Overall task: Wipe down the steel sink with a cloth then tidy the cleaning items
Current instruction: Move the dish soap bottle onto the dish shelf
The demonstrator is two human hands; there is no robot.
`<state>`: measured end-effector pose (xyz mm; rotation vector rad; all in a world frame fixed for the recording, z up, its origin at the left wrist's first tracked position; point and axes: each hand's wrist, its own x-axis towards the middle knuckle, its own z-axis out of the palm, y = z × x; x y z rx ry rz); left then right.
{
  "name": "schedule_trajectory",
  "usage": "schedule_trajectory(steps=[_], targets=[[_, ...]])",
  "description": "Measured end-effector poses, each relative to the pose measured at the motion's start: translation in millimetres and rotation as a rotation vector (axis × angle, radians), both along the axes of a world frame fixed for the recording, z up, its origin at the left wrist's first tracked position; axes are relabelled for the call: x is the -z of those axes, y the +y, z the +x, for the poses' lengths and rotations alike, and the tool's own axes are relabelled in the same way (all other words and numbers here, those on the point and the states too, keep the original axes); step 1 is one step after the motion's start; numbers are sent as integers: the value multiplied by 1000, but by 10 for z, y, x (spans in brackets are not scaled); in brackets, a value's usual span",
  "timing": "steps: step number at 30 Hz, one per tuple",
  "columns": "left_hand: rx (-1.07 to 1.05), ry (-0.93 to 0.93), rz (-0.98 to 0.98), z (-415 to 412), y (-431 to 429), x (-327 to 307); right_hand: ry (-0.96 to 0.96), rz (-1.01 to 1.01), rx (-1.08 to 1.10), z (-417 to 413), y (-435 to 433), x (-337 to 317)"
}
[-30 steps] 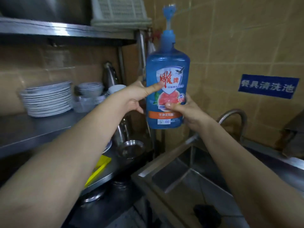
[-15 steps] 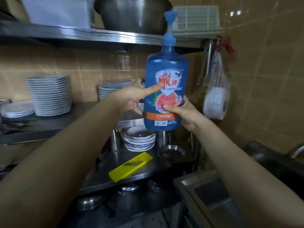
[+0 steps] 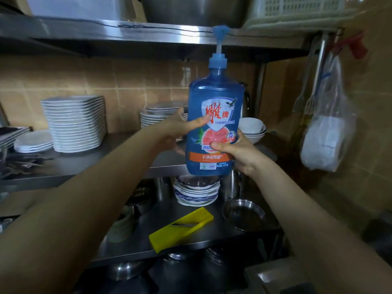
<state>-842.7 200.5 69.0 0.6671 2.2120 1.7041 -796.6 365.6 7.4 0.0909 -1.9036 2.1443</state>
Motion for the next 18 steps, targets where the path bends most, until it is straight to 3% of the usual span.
schedule_trajectory(steps=[18], targets=[[21,-44,47,-1201,862,199,-25,21,-25,-1299,922,184]])
